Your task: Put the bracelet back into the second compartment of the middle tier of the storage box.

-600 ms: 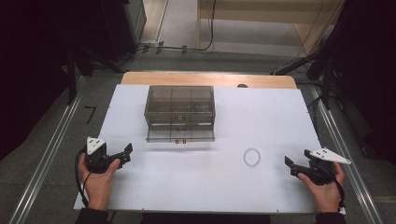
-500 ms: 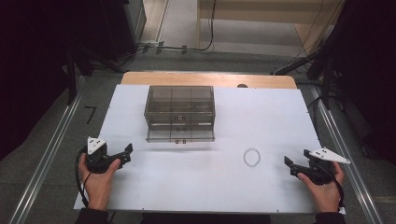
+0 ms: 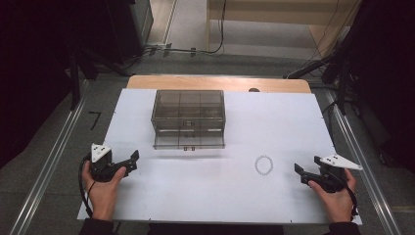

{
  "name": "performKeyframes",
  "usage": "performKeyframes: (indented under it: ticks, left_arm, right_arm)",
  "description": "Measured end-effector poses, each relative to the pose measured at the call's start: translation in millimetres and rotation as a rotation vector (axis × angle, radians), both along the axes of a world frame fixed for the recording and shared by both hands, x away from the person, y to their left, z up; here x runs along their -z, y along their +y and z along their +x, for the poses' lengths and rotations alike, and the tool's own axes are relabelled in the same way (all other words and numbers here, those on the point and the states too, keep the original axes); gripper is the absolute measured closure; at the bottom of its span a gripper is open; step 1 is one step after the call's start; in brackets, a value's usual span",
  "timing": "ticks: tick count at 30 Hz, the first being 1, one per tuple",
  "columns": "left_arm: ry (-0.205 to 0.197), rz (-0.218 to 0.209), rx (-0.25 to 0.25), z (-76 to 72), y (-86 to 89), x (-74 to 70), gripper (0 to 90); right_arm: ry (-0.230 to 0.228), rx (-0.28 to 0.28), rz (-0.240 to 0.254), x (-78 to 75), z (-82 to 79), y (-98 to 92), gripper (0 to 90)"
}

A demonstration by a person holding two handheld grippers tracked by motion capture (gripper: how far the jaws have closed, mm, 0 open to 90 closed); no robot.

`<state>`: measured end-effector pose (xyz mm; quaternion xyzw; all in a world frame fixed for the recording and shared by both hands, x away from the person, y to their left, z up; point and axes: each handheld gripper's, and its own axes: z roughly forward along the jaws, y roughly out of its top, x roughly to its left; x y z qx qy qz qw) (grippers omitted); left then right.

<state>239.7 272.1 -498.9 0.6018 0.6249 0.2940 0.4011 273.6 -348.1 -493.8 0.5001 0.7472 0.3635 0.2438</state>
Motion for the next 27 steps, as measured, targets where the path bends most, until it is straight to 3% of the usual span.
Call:
performKeyframes:
  ticks: [27]
  left_arm:
    - [-0.001,-0.003,-0.003,0.1,-0.1,0.2,1.5]
  right_arm:
    - [0.012,-0.052,-0.018,2.0,6.9,20.4,17.5]
